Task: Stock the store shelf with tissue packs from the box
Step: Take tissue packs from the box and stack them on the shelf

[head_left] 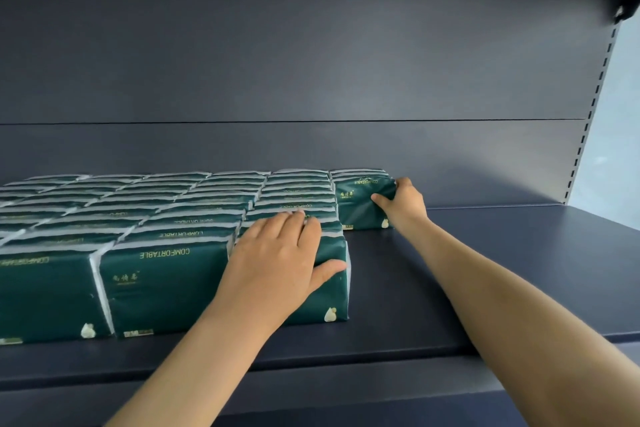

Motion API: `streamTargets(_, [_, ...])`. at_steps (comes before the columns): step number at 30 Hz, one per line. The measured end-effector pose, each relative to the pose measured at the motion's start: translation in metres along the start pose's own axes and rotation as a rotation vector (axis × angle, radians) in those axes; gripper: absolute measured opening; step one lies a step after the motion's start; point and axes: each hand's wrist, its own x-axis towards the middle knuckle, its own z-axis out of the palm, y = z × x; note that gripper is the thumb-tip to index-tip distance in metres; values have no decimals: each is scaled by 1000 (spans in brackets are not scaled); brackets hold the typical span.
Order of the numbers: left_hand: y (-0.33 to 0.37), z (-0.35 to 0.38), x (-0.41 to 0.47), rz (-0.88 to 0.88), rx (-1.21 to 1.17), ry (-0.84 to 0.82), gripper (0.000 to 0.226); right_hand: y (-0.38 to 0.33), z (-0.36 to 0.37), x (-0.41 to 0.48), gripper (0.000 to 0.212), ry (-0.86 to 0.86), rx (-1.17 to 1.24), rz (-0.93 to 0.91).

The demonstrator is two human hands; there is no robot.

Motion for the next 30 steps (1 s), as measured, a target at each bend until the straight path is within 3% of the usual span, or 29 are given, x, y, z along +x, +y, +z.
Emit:
streamTargets(5, [0, 0, 1, 7, 33, 24, 83, 4, -3, 2, 42, -36, -44, 0])
streamTargets(12, [5, -16, 0, -32, -40, 0, 66, -13, -31, -16, 29, -301, -160, 33])
streamTargets(14, [6, -26, 5, -59, -29, -78, 67, -19, -43, -30, 20, -311, -222, 42])
streamTargets(20, [-7, -49, 19, -47, -151, -396, 74, -43, -77, -92, 38, -275, -453, -100])
streamTargets(23, [-10, -66, 12, -84, -162, -348, 70, -55, -97, -123, 62, -273, -556, -186])
streamTargets(30, [5, -136, -49, -149, -128, -262, 51, -75, -149, -205, 61, -273, -629, -345])
